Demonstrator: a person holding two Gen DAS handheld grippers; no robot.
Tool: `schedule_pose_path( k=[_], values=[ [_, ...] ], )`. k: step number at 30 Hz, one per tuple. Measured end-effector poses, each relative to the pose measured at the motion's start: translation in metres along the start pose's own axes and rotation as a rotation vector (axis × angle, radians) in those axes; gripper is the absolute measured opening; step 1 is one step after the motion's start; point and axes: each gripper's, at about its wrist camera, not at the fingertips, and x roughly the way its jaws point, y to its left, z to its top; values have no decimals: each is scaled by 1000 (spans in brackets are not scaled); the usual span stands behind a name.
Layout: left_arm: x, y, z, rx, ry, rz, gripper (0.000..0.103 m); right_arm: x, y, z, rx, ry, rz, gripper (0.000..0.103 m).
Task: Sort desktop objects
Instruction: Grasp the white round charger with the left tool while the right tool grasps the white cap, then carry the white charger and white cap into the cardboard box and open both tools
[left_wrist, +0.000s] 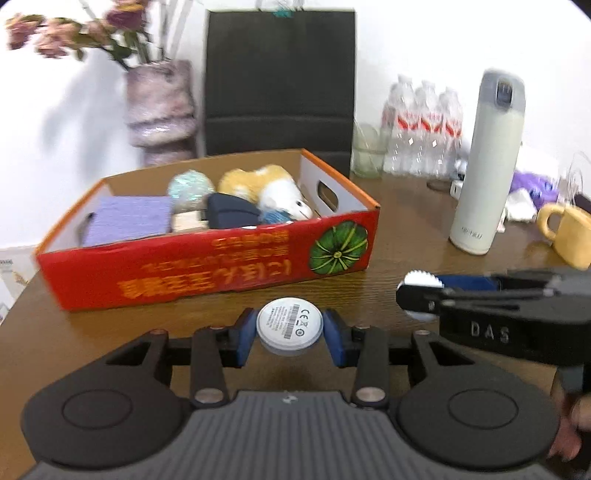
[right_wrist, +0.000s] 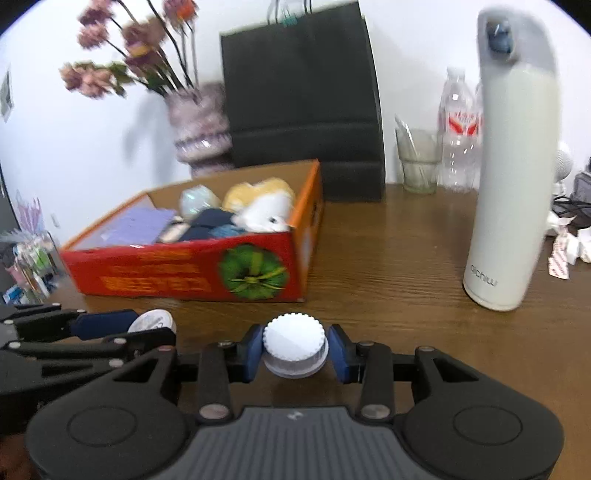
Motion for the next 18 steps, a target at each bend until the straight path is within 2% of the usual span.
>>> schedule_pose_path(
  k=[3,9,14,18],
  values=[
    [-24,7,-9,-31,-6,34,40,-19,17,-13,30,-23,34,37],
    [-74,24,-32,-81,-35,99,40,-53,61,-29,-53,-67,48,37],
    [-114,31,-45,-96,-78,155,40,-84,89,-44,-72,-102,66,37],
    [-141,32,-54,-101,-106,172,40,-99,101,-56,-72,-116,73,37]
  ],
)
